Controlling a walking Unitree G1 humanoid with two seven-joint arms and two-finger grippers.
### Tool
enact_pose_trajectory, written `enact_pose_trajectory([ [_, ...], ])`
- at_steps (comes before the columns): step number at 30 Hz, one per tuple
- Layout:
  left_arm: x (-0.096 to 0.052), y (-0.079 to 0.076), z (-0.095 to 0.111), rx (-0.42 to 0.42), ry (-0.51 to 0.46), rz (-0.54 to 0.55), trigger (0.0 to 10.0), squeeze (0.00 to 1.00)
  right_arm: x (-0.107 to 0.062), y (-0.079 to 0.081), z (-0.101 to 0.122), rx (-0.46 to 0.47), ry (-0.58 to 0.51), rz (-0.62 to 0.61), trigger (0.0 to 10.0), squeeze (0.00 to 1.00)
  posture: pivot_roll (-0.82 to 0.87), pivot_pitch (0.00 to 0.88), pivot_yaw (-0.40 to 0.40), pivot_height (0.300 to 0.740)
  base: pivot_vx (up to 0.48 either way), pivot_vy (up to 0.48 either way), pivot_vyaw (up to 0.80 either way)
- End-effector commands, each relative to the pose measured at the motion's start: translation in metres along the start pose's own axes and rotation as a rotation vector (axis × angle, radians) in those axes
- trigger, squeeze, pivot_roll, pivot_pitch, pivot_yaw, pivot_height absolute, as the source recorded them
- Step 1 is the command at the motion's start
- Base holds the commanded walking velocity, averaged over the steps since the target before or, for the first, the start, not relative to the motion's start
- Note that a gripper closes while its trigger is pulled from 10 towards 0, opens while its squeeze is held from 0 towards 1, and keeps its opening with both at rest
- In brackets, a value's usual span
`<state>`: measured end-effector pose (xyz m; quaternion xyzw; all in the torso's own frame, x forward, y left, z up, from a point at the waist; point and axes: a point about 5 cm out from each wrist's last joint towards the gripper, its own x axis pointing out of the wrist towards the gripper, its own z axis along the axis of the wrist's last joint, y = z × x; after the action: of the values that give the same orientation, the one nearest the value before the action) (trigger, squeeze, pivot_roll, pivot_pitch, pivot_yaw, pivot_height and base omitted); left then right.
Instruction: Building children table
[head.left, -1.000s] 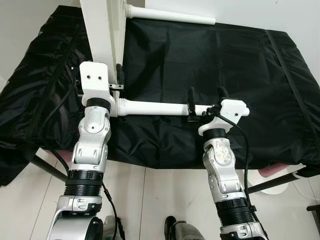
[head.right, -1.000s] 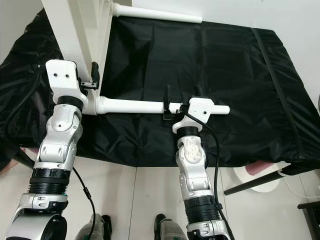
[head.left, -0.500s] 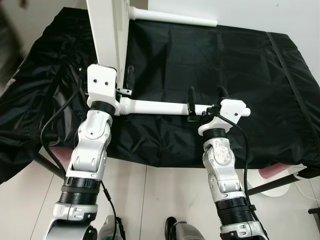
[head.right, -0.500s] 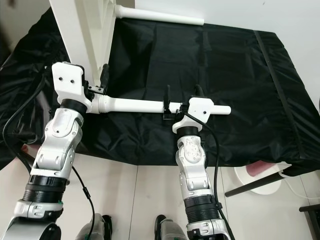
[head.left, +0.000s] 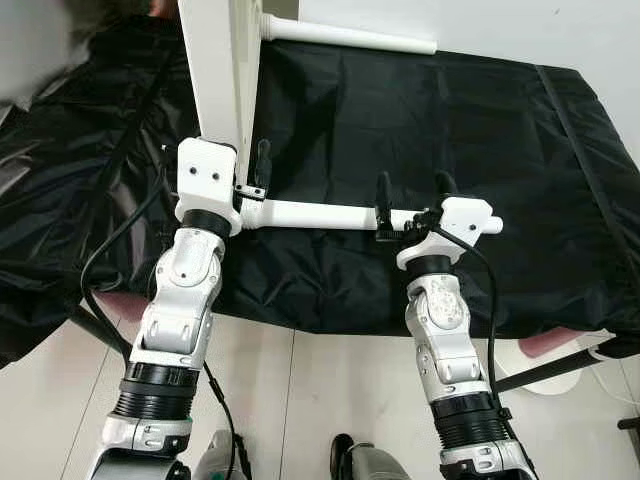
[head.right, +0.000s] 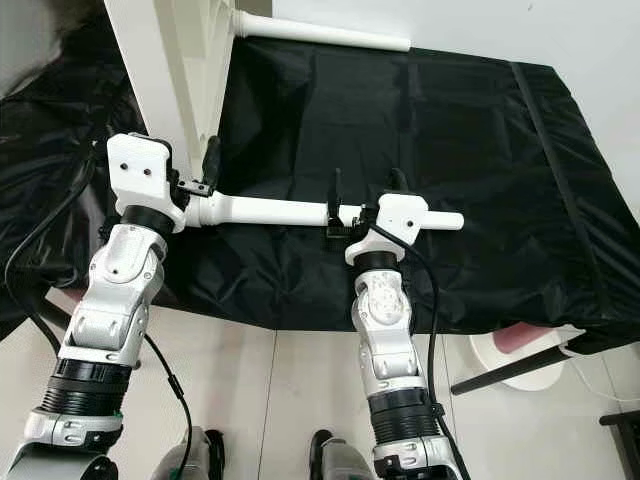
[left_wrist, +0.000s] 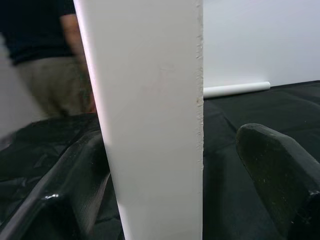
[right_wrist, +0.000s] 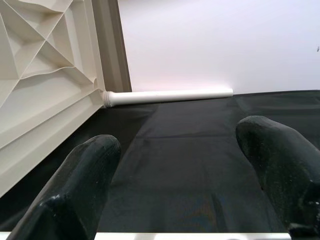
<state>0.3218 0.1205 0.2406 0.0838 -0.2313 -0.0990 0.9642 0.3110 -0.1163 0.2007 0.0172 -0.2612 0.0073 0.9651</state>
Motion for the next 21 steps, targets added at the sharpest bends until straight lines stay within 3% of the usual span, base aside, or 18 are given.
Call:
enact_pose_trajectory([
  [1,-0.0036,-0.0060,-0.0021,0.002,0.014,-0.052,10.0,0.00,-0.0011,-0.0017,-0.0017,-0.004,-0.002,-0.011,10.0,0.00,0.17,0.188,-0.011,0.740,0.000,0.000,0.00],
  [13,-0.0028,-0.0027,-0.0012,0.014,0.010,-0.049,10.0,0.00,-0.0005,-0.0016,-0.0014,-0.005,-0.005,-0.015,10.0,0.00,0.17,0.185,-0.005,0.740,0.000,0.000,0.00],
  [21,-0.0114,0.0023,-0.0005,0.043,0.021,-0.043,10.0,0.00,-0.0013,-0.0018,-0.0016,-0.004,-0.006,-0.017,10.0,0.00,0.17,0.182,-0.004,0.740,0.000,0.000,0.00],
])
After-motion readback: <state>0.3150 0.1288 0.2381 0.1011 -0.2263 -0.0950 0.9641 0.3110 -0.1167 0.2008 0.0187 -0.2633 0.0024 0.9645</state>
